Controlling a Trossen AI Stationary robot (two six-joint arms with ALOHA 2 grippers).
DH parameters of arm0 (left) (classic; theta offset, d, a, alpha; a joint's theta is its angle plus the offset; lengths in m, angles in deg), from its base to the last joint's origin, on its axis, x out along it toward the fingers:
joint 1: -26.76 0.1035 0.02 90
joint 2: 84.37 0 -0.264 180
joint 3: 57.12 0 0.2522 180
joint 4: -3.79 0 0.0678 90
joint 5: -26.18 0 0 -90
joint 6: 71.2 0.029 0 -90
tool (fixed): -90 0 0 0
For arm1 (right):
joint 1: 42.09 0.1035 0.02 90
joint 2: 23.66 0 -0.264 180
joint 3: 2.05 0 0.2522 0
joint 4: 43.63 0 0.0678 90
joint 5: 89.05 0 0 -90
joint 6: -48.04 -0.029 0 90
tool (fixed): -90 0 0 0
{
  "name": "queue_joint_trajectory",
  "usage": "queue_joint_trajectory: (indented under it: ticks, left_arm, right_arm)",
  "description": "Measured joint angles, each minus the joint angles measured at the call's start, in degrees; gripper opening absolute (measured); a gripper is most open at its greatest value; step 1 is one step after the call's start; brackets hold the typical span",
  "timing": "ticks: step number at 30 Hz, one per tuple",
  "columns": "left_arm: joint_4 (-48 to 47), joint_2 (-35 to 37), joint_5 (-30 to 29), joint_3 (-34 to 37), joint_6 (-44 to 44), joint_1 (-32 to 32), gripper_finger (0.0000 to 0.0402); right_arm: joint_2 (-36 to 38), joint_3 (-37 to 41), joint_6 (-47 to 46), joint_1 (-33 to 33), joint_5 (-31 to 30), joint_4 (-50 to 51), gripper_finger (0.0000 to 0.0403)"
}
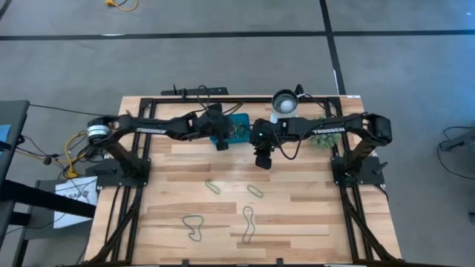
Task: Pick and place items into bin
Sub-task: Put the blue rubber band into the blue bin
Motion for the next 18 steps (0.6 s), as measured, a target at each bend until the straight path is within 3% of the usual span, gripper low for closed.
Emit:
queue_joint_trajectory:
  ticks: [5,10,18]
  left_arm:
    - [-10.0,10.1,0.1,0.0,-0.1,-4.0,0.0104]
    - [-20.7,20.6,1.4,0.0,-7.4,-8.3,0.0100]
    - [-36.7,29.4,16.6,0.4,-28.1,-16.0,0.0099]
  right_arm:
    - [0.0,0.0,-3.6,0.0,0.0,0.0,0.0098]
    - [0.0,0.0,-3.8,0.3,0.0,0.0,0.0098]
    - [0.0,0.0,-3.8,1.5,0.0,-0.1,0.0098]
